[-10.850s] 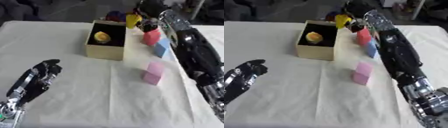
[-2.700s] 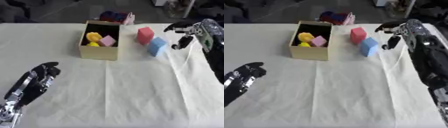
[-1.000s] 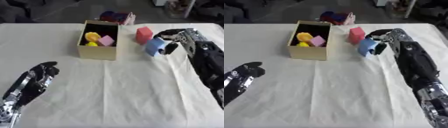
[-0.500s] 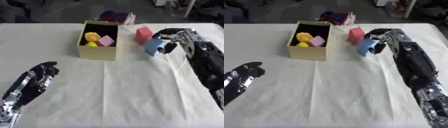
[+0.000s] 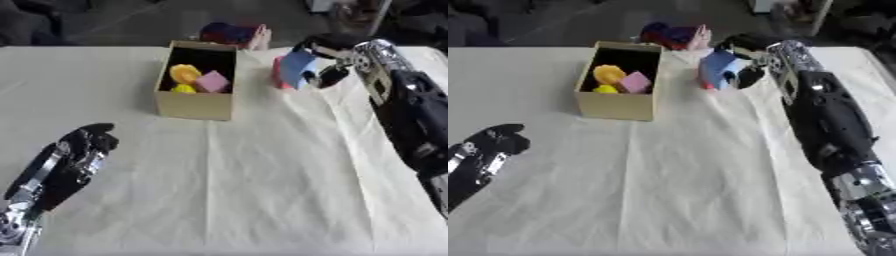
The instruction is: Pick up objects on the table and place them in the box.
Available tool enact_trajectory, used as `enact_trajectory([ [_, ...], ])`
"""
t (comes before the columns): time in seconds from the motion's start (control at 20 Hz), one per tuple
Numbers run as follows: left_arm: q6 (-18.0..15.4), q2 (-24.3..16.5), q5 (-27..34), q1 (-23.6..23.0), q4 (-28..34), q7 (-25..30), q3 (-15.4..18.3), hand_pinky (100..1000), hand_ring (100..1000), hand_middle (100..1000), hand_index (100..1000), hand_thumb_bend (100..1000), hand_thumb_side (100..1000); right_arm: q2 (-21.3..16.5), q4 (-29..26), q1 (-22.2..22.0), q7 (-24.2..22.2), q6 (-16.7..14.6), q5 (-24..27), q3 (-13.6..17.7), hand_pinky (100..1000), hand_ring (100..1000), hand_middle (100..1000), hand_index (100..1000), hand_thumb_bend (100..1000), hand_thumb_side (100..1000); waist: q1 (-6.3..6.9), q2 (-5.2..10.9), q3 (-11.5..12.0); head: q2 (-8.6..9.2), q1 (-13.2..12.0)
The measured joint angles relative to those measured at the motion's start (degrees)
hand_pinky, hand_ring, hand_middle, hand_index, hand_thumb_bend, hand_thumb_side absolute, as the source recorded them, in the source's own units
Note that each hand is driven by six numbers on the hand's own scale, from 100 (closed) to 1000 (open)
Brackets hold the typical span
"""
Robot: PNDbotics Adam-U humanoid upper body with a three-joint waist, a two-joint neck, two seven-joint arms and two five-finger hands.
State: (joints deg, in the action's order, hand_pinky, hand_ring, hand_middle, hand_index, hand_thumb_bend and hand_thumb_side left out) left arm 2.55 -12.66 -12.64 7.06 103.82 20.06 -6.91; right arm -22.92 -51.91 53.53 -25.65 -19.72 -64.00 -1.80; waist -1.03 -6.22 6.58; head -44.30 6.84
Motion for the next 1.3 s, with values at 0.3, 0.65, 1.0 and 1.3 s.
enact_trajectory([
  [0.3, -0.01, 0.03, 0.00, 0.02, 0.00, 0.07, -0.03, 813, 744, 659, 865, 100, 702, 2.48, -2.74, 3.99, -1.62, -1.13, 5.02, -1.13, 835, 742, 626, 770, 100, 100, 0.00, 0.00, 0.76, 0.00, 0.46],
  [0.65, -0.13, 0.12, 0.12, 0.24, 0.00, 0.45, -0.43, 813, 744, 659, 865, 100, 702, 9.25, -0.25, 6.46, -3.55, -1.18, 6.91, -2.34, 838, 760, 680, 864, 100, 100, 0.07, 0.00, 1.95, 0.00, 1.47],
  [1.0, -0.11, 0.19, 0.44, 0.36, 0.00, 0.65, -0.72, 813, 744, 659, 865, 100, 704, 13.57, 1.65, 6.39, -4.11, -2.30, 1.86, -3.71, 839, 802, 785, 949, 100, 209, 0.17, 0.00, 2.55, 0.00, 2.15],
  [1.3, -0.14, 0.55, 0.46, 0.36, 0.00, 0.72, -0.72, 813, 744, 658, 865, 100, 707, 14.62, 2.54, 5.87, -2.62, -2.92, -3.05, -4.09, 838, 824, 824, 969, 156, 444, 0.17, 0.00, 2.58, 0.00, 2.34],
])
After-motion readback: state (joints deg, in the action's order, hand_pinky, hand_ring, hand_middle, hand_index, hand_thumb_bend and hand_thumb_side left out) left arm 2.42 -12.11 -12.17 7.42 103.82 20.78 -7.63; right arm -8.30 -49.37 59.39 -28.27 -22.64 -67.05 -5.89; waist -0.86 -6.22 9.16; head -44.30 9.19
